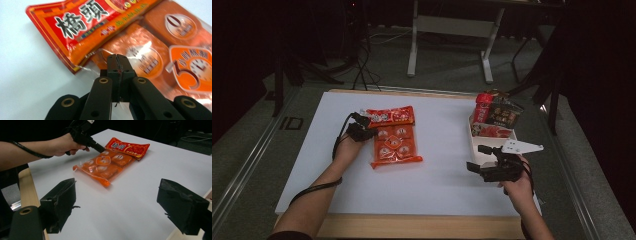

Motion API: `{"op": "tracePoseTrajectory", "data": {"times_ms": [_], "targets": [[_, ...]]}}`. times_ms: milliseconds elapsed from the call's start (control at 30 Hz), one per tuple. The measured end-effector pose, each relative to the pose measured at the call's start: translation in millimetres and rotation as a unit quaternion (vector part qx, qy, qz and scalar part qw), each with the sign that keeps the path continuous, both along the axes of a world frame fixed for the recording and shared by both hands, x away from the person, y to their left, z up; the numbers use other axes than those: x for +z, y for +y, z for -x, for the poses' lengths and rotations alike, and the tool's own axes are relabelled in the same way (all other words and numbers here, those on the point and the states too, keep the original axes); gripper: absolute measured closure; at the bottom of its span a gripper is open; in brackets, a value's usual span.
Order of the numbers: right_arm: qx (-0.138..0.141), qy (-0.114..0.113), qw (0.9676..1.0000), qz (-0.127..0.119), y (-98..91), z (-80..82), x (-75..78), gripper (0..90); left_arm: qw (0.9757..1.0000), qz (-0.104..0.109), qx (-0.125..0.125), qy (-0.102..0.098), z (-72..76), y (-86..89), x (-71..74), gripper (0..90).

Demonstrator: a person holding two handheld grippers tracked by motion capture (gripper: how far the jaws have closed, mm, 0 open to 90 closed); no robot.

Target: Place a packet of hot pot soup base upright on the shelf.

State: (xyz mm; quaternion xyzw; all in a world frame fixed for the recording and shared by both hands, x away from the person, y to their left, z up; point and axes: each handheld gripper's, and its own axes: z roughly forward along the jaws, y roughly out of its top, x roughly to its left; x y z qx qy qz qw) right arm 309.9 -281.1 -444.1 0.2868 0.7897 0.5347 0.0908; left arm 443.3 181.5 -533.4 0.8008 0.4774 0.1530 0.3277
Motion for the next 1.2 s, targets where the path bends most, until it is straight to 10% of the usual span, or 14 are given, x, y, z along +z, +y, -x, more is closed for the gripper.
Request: {"op": "tracePoseTrajectory", "data": {"times_ms": [767,1200], "targets": [[0.005,0.004,1.0000,-0.001,2.6,-1.1,-2.0,15.4,0.9990,-0.038,-0.006,-0.023,-25.3,-3.6,0.0,89.8],[0.007,0.008,0.9999,0.000,3.2,-1.8,-3.6,15.5,0.9993,-0.034,-0.016,0.006,-37.8,-21.7,-2.4,90.0]]}}
